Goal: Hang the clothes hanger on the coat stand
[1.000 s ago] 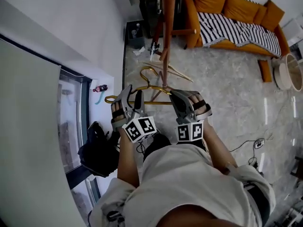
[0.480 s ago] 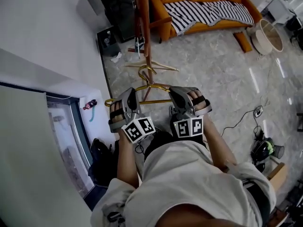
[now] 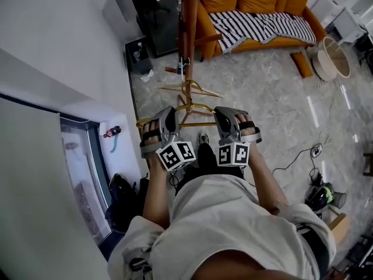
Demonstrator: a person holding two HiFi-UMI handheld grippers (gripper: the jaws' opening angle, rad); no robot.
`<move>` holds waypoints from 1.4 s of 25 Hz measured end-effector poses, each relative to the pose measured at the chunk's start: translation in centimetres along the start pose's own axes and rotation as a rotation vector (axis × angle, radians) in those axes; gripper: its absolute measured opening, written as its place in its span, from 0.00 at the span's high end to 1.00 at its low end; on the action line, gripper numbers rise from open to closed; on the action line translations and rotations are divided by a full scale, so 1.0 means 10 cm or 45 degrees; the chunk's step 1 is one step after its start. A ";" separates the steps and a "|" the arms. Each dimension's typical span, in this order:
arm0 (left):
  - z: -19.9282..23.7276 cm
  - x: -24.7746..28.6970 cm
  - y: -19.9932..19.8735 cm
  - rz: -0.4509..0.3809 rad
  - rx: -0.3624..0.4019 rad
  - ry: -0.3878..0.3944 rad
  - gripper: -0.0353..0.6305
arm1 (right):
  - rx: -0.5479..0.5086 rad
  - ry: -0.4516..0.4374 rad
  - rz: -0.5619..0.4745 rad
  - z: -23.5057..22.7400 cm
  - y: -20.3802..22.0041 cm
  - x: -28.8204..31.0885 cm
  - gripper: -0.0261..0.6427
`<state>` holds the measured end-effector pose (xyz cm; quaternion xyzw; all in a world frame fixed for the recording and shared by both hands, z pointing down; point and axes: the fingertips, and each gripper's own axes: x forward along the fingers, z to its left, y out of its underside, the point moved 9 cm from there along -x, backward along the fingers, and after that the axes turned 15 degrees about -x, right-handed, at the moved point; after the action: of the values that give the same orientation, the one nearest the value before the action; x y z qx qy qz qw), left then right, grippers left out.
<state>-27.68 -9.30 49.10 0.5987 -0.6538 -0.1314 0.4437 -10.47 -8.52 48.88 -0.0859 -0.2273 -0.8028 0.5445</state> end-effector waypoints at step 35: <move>0.05 0.96 0.07 0.160 0.002 0.079 0.90 | 0.058 -0.117 0.004 0.03 0.42 0.94 0.93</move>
<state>-27.41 -17.92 53.35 0.5605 -0.6762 -0.0842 0.4707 -10.37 -17.51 53.93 -0.1106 -0.2701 -0.7917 0.5368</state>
